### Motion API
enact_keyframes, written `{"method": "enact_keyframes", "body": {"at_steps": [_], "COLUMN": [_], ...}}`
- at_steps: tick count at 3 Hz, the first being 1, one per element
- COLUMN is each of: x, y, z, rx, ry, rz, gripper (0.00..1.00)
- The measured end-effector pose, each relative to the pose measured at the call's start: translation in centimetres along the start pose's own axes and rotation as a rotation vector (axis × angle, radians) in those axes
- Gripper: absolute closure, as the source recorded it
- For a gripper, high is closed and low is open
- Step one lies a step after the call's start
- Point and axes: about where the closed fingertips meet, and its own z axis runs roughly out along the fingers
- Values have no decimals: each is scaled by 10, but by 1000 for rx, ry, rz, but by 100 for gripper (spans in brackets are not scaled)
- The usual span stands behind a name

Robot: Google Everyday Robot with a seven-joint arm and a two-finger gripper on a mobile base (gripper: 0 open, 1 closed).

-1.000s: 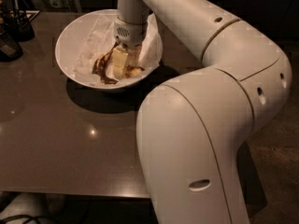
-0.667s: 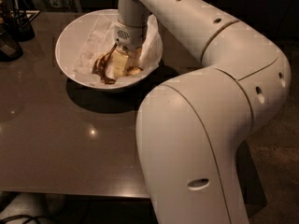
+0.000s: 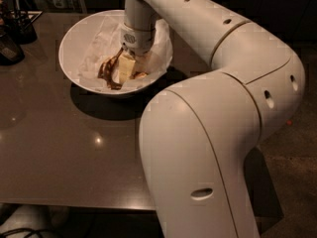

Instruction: Pick banana from white bowl

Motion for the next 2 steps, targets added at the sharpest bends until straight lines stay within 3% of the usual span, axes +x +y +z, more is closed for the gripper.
{"method": "enact_keyframes", "body": {"at_steps": [1,2], "x": [0,0], "y": [0,0], "z": [0,0], "rx": [0,0], "ry": [0,-1], "rz": [0,0], "gripper": [62,87]}}
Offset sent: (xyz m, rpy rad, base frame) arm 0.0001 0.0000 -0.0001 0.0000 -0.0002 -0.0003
